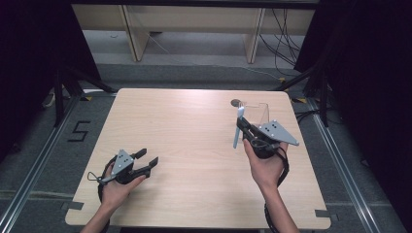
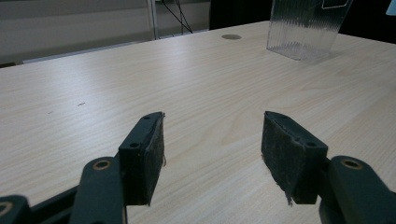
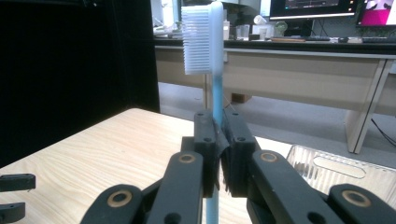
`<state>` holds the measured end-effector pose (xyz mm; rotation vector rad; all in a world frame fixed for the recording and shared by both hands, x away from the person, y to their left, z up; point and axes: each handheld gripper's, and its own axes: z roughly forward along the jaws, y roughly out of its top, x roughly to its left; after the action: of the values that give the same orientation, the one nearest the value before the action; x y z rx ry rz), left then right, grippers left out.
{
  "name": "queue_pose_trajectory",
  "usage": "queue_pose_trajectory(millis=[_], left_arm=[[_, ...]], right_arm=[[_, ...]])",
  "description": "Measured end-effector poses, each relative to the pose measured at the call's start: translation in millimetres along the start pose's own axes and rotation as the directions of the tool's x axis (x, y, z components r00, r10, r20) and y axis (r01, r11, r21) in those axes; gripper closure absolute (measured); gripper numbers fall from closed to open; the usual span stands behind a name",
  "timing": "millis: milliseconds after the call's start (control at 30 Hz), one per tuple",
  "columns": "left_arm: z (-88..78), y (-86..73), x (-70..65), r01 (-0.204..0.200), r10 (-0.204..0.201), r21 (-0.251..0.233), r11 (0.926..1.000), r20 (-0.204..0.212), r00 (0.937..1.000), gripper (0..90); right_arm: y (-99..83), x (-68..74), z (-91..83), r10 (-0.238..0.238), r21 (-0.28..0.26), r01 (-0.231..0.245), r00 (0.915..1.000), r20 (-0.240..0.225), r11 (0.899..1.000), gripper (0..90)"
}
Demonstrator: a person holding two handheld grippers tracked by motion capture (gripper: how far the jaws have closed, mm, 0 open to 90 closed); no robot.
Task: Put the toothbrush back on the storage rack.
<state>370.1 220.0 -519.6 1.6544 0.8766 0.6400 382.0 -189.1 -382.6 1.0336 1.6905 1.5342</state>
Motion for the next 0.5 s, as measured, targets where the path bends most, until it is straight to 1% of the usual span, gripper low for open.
queue_pose_trajectory(millis=[33,67,100,133,167,200,233,267,300,333,367,400,433,467,500], left_arm=[[-0.2,-0.3,0.5,0.0,0.0,-0.002,1.0,-0.003,1.0,39.0],[-0.3,-0.4,0.8,0.0,0.0,-0.001,1.0,-0.004,1.0,38.9],[-0.3,-0.8,1.4,-0.002,0.002,-0.001,1.0,-0.004,1.0,38.9],[-1.2,-0.8,1.7,-0.001,0.001,0.01,0.9999,-0.009,1.0,38.8],[-1.2,-1.3,2.2,0.001,-0.001,0.009,1.0,-0.01,1.0,38.7],[-1.1,-1.8,2.7,0.001,-0.001,0.008,1.0,-0.01,0.9999,38.6],[-1.1,-2.5,3.2,0.0,0.0,0.009,1.0,-0.013,0.9999,38.6],[-1.1,-2.9,3.3,0.001,-0.001,0.009,1.0,-0.015,0.9999,38.5],[-1.3,-3.1,3.2,0.002,-0.001,0.01,0.9999,-0.017,0.9999,38.5],[-1.4,-3.1,3.2,-0.003,0.003,0.008,1.0,-0.017,0.9999,38.4],[-1.4,-3.2,3.2,-0.005,0.005,0.008,1.0,-0.018,0.9998,38.3],[-1.4,-3.2,3.2,-0.004,0.005,0.008,1.0,-0.02,0.9998,38.3],[-1.3,-3.1,3.2,-0.004,0.005,0.009,0.9999,-0.02,0.9998,38.2],[-1.1,-3.1,3.1,-0.005,0.005,0.01,0.9999,-0.021,0.9998,38.1],[-1.0,-3.1,2.9,-0.006,0.006,0.01,0.9999,-0.023,0.9997,38.1]], right_arm=[[0.5,-0.6,-0.3,0.007,0.007,-0.007,1.0,-0.003,1.0,86.0],[1.1,-2.3,-0.7,-0.002,0.007,0.002,1.0,0.002,1.0,86.0],[1.3,-2.9,-0.1,0.002,0.001,-0.002,1.0,-0.001,1.0,86.0],[1.8,-3.0,-1.7,0.009,0.01,-0.009,0.9999,0.014,1.0,86.0],[2.4,-4.8,-1.4,0.0,0.007,0.0,0.9999,0.011,1.0,86.0],[2.8,-6.4,-1.1,-0.012,-0.008,0.012,0.9998,0.016,1.0,86.0],[3.2,-6.5,-1.5,-0.002,0.001,0.002,1.0,0.006,1.0,86.0],[3.4,-7.6,-2.2,-0.004,0.005,0.004,0.9997,0.022,1.0,86.0],[3.3,-7.7,-2.2,0.006,0.003,-0.006,0.9996,0.027,1.0,86.0],[3.5,-10.0,-1.1,-0.003,-0.001,0.003,0.9999,0.013,1.0,86.0],[3.9,-11.6,-2.1,-0.011,0.004,0.011,0.9994,0.033,1.0,86.0],[3.9,-12.0,-1.8,-0.002,-0.001,0.002,0.9995,0.031,1.0,86.0],[4.3,-13.6,-1.6,-0.003,0.0,0.003,0.9996,0.027,1.0,86.0],[4.6,-14.3,-2.2,0.002,0.003,-0.002,0.9992,0.039,1.0,86.0],[4.9,-15.4,-1.3,-0.002,-0.005,0.003,0.9994,0.035,1.0,86.0]])
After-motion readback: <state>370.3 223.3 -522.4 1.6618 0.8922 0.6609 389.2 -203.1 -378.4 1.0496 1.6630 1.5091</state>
